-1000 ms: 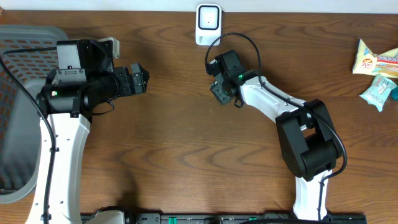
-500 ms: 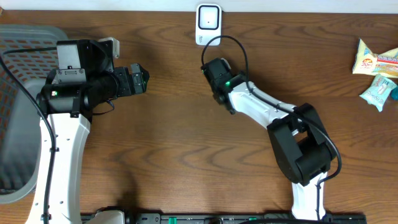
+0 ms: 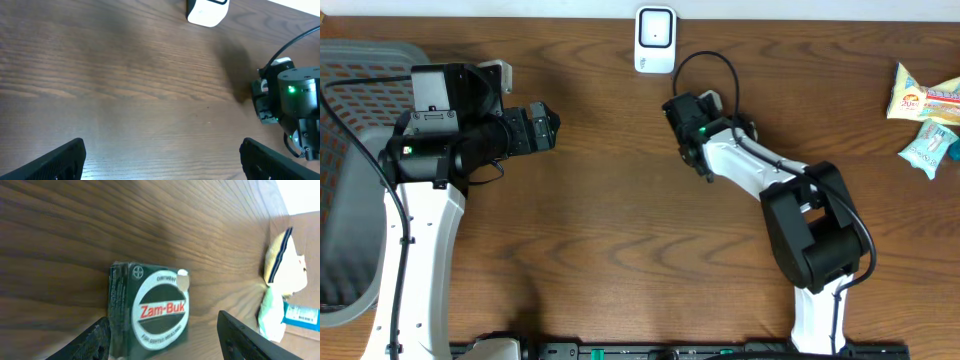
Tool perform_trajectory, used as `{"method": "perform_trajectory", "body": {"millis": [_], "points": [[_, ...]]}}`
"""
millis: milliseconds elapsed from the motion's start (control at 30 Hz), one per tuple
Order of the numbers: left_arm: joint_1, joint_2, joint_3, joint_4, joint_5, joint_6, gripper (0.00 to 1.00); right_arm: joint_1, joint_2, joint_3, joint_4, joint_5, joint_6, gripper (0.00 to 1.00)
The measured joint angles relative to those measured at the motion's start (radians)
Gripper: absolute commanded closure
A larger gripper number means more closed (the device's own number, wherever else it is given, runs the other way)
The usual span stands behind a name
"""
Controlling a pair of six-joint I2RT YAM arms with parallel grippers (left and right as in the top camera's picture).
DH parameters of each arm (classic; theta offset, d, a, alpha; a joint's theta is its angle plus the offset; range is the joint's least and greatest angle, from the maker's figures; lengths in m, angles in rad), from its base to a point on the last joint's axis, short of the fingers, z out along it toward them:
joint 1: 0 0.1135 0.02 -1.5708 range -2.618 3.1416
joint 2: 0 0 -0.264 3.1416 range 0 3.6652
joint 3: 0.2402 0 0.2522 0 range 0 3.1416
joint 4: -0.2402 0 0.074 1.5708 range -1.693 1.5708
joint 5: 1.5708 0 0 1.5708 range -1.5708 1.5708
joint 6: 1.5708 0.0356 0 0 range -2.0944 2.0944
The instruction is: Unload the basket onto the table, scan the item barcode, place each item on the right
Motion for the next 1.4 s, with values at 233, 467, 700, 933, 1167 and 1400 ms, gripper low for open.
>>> {"method": "perform_trajectory", "body": {"millis": [233,467,700,933,1167,1400], "points": [[0.000,0.000,0.000,0.000,0.000,0.000,0.02,-0.013,0.000,-0.051,0.012,0.008,0.018,0.24],[0.000,0.000,0.000,0.000,0.000,0.000,0.03,0.007,-0.002,-0.048,0.014,0.013,0.041,0.19],[0.000,0.000,0.000,0.000,0.000,0.000,0.03,0.083,-0.002,0.005,0.032,0.015,0.051,0.17],[0.000,0.000,0.000,0.000,0.000,0.000,0.02,0.050,-0.004,0.013,0.030,-0.016,0.071,0.10],[0.000,0.000,0.000,0.000,0.000,0.000,0.02,-0.091,-0.012,0.018,0.029,-0.274,0.104,0.01],[0.000,0.000,0.000,0.000,0.000,0.000,0.02,-0.253,-0.021,0.024,0.020,-0.576,0.143,0.03]]}}
